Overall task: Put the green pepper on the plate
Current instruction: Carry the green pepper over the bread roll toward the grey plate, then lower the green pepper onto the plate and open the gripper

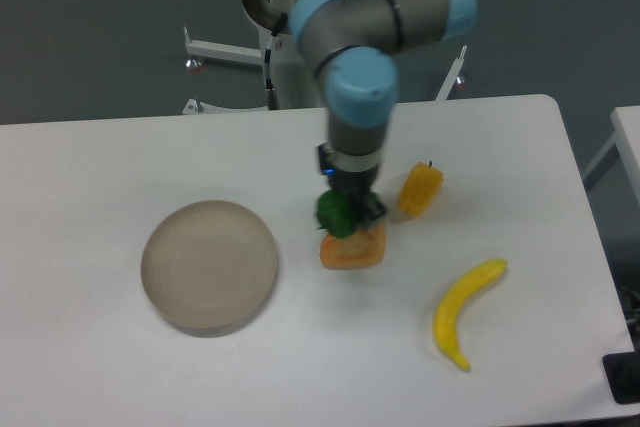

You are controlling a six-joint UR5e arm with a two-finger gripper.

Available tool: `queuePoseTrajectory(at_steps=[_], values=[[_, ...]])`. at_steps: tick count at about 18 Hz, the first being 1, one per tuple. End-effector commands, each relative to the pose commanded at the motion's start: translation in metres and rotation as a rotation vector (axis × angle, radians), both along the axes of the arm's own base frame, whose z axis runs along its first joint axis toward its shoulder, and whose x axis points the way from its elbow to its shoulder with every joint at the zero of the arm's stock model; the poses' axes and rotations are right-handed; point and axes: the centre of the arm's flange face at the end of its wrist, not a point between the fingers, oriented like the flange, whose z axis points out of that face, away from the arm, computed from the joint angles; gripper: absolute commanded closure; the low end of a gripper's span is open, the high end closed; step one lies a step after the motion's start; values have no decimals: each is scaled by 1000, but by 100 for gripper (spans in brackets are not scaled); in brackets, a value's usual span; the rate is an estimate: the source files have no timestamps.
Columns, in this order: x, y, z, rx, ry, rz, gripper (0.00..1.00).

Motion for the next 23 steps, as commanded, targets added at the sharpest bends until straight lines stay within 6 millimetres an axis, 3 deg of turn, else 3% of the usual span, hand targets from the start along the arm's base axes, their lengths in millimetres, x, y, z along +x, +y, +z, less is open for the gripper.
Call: queuePoseTrajectory(at_steps=[6,10,13,14,16,17,20,23], values=[[66,48,-37,5,-102,72,83],[83,62,-62,-24,-119,57,78],[101,72,-61,14,-119,60,76],[103,74,-59,35,-118,65,64],[109,76,-65,32,-126,56,29],[110,76,-66,30,-125,61,3],[110,73,-61,28,-119,61,0],[105,71,-35,68,-106,60,0]])
